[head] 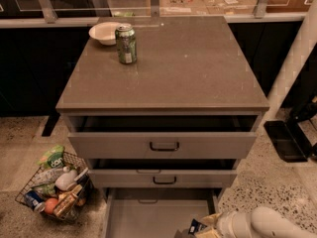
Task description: Place rxbar blueberry into bottom drawer
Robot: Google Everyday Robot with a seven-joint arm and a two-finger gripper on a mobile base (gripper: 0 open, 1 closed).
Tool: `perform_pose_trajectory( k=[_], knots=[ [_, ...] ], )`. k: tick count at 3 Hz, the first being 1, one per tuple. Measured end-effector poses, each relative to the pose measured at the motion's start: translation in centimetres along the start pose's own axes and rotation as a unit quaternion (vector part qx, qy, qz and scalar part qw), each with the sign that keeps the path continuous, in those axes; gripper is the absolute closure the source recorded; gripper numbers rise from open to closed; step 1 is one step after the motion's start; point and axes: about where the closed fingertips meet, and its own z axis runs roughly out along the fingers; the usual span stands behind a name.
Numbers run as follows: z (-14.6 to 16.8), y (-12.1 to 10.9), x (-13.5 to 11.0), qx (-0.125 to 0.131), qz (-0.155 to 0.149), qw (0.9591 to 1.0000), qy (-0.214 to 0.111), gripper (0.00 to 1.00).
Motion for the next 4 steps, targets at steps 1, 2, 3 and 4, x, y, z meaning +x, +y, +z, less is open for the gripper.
perform_pose_trajectory(
  k=[1,2,3,4],
  knots=[
    [6.0,-0.7,1.1,-0.043,-0.018,0.9985,-0.03,1.0],
    [11.1,0.1,2.4,-0.083,-0.04,0.9941,-0.058,1.0],
    [14.3,0.8,3.4,-0.105,-0.058,0.9902,-0.07,1.0],
    [16.2,1.7,3.9,-0.115,-0.079,0.9876,-0.072,1.0]
  ],
)
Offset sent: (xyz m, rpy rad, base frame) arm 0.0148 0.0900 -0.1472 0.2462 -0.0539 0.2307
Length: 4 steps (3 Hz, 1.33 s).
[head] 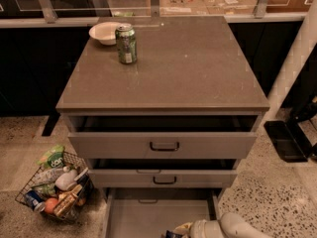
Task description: Place rxbar blueberry into bottom drawer
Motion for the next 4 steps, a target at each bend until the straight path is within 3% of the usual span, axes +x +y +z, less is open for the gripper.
perform_pose_trajectory(
  k=[2,3,4],
  knots=[
    [3.6,2.5,0.5,0.01,-0.059,0.9964,0.059,1.0],
    [4.1,2.1,0.4,0.03,-0.063,0.9958,0.059,0.82],
    [4.2,2.4,0.4,0.027,-0.063,0.996,0.058,0.59]
  ],
)
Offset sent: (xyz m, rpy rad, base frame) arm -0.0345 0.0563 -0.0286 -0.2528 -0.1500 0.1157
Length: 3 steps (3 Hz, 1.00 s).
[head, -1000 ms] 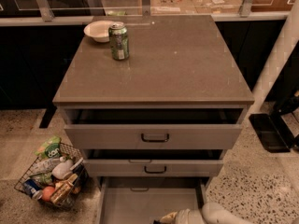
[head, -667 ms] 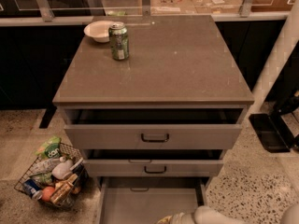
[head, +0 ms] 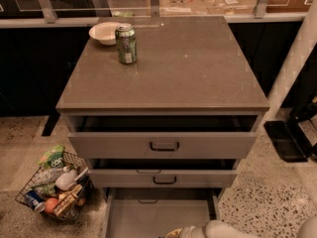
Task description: Place rxbar blueberry into bottom drawer
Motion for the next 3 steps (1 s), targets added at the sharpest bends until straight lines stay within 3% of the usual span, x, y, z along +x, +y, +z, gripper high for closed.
perform_pose_trajectory(
  k=[2,3],
  knots=[
    [0.27,0.31,-0.06,-0.003,0.0,1.0,-0.001,0.13],
    [0.4,0.46,-0.08,-0.005,0.001,1.0,-0.002,0.0]
  ],
)
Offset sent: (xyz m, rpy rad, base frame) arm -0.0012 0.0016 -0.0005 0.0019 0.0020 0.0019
